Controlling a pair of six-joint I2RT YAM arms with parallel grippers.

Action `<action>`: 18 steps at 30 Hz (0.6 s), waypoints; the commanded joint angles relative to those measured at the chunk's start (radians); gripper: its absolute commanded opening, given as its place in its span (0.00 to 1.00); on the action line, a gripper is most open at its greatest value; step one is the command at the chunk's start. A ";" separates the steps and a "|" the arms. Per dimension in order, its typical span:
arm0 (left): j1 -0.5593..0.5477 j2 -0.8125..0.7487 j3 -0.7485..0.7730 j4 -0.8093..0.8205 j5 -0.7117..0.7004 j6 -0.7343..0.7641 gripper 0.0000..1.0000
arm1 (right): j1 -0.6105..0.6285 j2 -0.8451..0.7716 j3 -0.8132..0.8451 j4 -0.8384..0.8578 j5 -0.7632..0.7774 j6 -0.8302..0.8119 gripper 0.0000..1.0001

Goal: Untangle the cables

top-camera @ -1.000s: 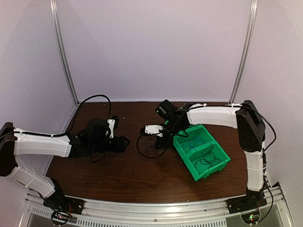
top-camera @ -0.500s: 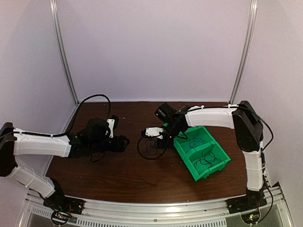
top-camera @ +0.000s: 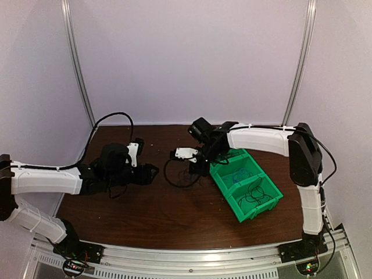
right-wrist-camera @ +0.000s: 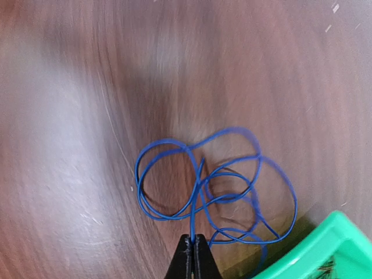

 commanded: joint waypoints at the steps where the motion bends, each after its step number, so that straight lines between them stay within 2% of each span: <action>1: 0.004 -0.086 -0.049 0.204 0.109 0.132 0.66 | 0.006 -0.124 0.180 -0.082 -0.129 0.064 0.00; 5: -0.008 -0.156 -0.074 0.342 0.174 0.253 0.66 | 0.007 -0.184 0.312 -0.141 -0.214 0.079 0.00; 9: -0.026 -0.170 -0.042 0.418 0.191 0.345 0.66 | 0.010 -0.251 0.309 -0.128 -0.276 0.060 0.00; 12: -0.032 -0.135 0.000 0.450 0.197 0.383 0.66 | 0.010 -0.262 0.329 -0.143 -0.322 0.059 0.00; 18: -0.050 -0.013 0.071 0.526 0.109 0.404 0.66 | 0.011 -0.275 0.369 -0.173 -0.403 0.048 0.00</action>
